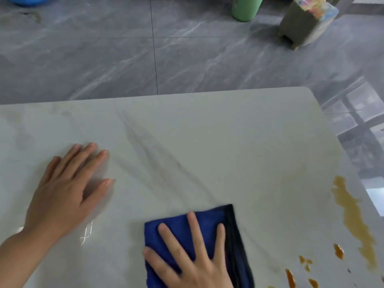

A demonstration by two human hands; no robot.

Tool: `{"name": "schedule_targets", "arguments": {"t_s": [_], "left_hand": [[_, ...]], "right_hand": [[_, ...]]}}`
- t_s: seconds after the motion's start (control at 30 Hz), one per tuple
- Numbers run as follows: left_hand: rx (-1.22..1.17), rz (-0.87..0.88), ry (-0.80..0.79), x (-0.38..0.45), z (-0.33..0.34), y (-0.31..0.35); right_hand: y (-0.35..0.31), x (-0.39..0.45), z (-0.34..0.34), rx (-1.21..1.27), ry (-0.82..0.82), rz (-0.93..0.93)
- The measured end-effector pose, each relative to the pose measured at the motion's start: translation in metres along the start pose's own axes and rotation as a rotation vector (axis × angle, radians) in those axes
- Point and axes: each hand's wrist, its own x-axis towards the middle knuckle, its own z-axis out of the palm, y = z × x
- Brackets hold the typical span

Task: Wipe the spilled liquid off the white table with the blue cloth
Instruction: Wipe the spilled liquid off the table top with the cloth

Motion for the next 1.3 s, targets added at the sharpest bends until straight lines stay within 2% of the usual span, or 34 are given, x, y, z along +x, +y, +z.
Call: {"name": "schedule_targets", "arguments": {"t_s": [0.1,0.2,0.27,0.3,0.33,0.37,0.4,0.43,0.47,0.5,0.53,0.57,0.6,0.63,0.73,0.8,0.9,1.0,1.13,1.23,1.3], "left_hand": [[0.009,-0.003,0.001,-0.001,0.001,0.0],[-0.017,-0.02,-0.012,-0.001,-0.001,0.001],[-0.033,-0.028,-0.012,-0.001,-0.001,0.001],[-0.032,-0.028,-0.011,-0.001,-0.001,0.002],[-0.029,-0.028,-0.013,-0.001,-0.001,0.003],[-0.027,-0.029,-0.015,-0.001,-0.001,0.004],[-0.028,-0.035,-0.015,-0.001,-0.002,0.004],[-0.031,-0.038,-0.016,0.0,-0.002,0.003],[-0.036,-0.038,-0.02,0.001,-0.002,0.003],[-0.042,-0.037,-0.023,0.002,-0.001,0.003],[-0.043,-0.033,-0.023,0.002,0.0,0.002],[-0.041,-0.029,-0.02,0.002,0.002,0.001],[-0.04,-0.031,-0.018,0.001,0.003,0.0],[-0.042,-0.037,-0.017,0.001,0.004,-0.001],[-0.053,-0.028,-0.022,0.001,0.005,-0.003],[-0.062,-0.026,-0.018,0.001,0.005,-0.004],[-0.077,-0.003,-0.006,0.002,0.004,-0.003],[-0.082,-0.013,-0.009,0.002,0.005,-0.003],[-0.114,0.022,0.001,0.004,0.011,-0.012],[-0.157,0.007,0.004,0.003,0.027,-0.03],[-0.185,-0.018,-0.031,0.004,0.042,-0.051]], "right_hand": [[0.009,0.03,-0.012,0.041,0.046,0.024],[0.052,0.054,-0.027,-0.036,0.044,0.197],[0.074,0.034,-0.028,-0.008,-0.018,0.36],[0.081,0.021,-0.025,-0.024,0.016,0.425],[0.079,-0.006,-0.016,-0.064,0.053,0.471],[0.074,-0.013,-0.016,-0.016,0.022,0.47],[0.066,-0.021,-0.02,0.002,-0.036,0.361],[0.06,-0.023,-0.017,-0.06,-0.067,0.07],[0.055,-0.022,-0.006,-0.238,-0.062,-0.306],[0.055,-0.025,-0.003,-0.363,-0.015,-0.503],[0.05,-0.022,-0.009,-0.414,-0.033,-0.405],[0.042,-0.023,-0.018,-0.194,-0.165,-0.123],[0.043,-0.027,-0.011,-0.062,-0.123,0.023],[0.047,-0.029,-0.004,0.03,-0.097,0.1],[0.077,-0.009,-0.016,0.022,-0.029,0.212],[0.121,0.006,-0.03,-0.012,0.016,0.412],[0.165,-0.031,-0.024,0.037,0.037,0.651],[0.143,-0.068,-0.019,0.032,-0.05,0.682],[0.107,-0.067,-0.019,0.034,-0.127,0.509],[0.128,-0.032,-0.024,0.003,-0.02,0.382],[0.16,-0.001,-0.029,0.036,0.075,0.429]]}}
